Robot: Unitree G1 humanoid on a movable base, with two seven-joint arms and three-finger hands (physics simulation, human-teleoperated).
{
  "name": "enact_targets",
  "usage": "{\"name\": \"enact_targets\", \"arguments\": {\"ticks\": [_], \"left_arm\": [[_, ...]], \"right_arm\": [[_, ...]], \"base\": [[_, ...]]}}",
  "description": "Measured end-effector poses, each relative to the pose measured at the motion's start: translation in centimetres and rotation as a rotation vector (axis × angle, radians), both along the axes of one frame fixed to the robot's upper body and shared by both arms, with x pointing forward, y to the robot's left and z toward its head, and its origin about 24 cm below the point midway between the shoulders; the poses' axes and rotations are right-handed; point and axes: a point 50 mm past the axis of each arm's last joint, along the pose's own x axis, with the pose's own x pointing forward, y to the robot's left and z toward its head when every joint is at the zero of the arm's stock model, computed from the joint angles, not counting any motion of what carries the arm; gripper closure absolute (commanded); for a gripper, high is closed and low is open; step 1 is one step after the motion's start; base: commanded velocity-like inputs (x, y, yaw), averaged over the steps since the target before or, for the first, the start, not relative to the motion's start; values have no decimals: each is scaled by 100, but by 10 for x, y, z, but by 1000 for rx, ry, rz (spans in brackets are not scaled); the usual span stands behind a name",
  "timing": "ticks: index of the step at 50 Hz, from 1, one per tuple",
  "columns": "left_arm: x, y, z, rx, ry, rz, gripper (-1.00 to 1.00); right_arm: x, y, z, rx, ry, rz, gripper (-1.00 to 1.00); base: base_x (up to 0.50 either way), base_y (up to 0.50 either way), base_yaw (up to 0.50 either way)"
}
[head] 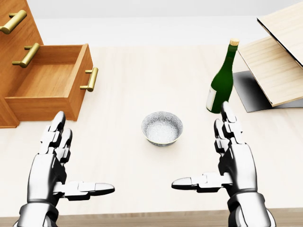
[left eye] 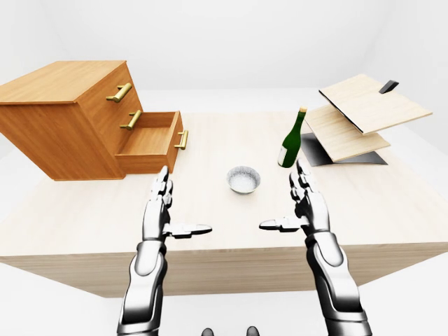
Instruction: Put the bowl on top of the cabinet.
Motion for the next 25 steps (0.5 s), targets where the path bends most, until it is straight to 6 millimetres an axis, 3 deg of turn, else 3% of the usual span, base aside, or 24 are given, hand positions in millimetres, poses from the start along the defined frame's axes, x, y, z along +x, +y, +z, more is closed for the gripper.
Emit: {"name": "enact_targets", "arguments": {"ticks": [14,25], "left_arm": [[-7,5,31,26,-131,12,-93],[-16,9,63,65,-271,24,-93]], "right_arm": [[-6,-3,42,15,-183,-5,-100],[-8,-5,57,18,-247,-11,-100]], "base": [[0,0,0],[0,0,0]]}}
